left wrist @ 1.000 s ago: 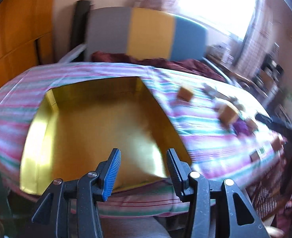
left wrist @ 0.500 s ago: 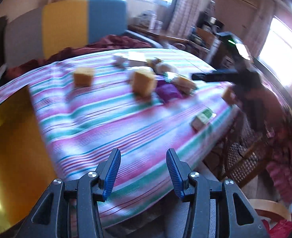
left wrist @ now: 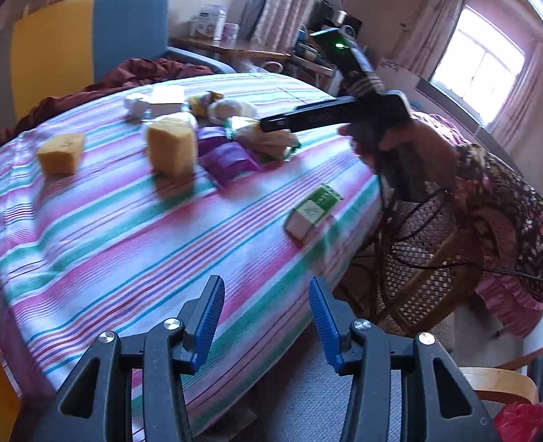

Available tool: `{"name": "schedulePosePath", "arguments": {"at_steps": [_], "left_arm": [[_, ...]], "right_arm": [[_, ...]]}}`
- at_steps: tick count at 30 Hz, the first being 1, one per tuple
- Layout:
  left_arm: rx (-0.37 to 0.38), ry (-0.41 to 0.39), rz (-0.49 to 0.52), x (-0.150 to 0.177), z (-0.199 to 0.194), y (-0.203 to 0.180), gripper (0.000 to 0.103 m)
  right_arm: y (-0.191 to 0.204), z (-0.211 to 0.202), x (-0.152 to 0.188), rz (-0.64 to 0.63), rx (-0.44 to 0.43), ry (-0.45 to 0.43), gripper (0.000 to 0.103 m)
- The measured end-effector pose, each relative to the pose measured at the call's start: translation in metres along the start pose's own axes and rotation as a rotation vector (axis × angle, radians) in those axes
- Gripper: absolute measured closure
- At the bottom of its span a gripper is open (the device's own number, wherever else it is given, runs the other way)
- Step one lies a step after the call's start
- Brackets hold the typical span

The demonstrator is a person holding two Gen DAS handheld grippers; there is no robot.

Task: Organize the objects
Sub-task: 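Grasp the green tea box with the left tool while the right tool grasps a WEIDAN packet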

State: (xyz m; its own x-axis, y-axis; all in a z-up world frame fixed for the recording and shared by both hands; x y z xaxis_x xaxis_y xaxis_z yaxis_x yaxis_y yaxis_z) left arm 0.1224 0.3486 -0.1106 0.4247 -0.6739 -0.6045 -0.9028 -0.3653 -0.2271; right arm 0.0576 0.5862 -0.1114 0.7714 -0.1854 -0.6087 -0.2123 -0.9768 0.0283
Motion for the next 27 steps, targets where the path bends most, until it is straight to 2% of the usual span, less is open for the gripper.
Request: {"name": "schedulePosePath", "arguments": {"at_steps": [2,7,11,15,17,20,24,27], "left_arm": [[0.011,0.008,0.015,-0.002,0.006,-0.005,0.055],[0.022,0.028,0.051,-0.008,0.022,-0.014,0.055],[0.03,0.04,0.065,-0.013,0.035,-0.019,0.054],[0.03,0.04,0.08,-0.023,0.046,-0.025,0.051],[0.045,0.039,0.08,-0.029,0.051,-0.028,0.044],[0.056,0.047,0.076,-0.037,0.06,-0.034,0.035],[0.048,0.045,0.128,-0.047,0.071,-0.043,0.035],[0.007,0.07,0.209,-0.05,0.086,-0.048,0.034]], "right_arm": [[0.002,0.007,0.001,-0.02,-0.011,0.006,0.018],[0.006,0.023,0.003,-0.059,-0.019,0.033,0.02],[0.012,0.028,0.004,-0.078,-0.038,0.046,0.041],[0.012,0.025,0.004,-0.057,-0.064,0.043,0.051],[0.011,0.023,0.003,-0.038,-0.079,0.037,0.056],[0.009,0.02,0.003,-0.024,-0.077,0.032,0.059],[0.002,0.011,0.0,0.023,-0.082,0.005,0.064],[-0.002,0.002,-0.004,0.055,-0.089,-0.028,0.065]]}}
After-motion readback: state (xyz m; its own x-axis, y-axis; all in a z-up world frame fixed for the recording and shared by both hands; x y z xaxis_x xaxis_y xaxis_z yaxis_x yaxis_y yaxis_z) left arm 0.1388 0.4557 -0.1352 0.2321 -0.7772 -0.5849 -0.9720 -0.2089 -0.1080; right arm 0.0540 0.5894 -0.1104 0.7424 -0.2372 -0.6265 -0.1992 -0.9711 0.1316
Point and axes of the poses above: each gripper's, at about its wrist camera, not at the fingertips, and z roughly the way its jaws point, y to its left, x to its underside, the point moved 8 cm from there along z, roughly the way its jaws point, and after that the axes turned 3 degrees about -x, right-handed, at the moved point
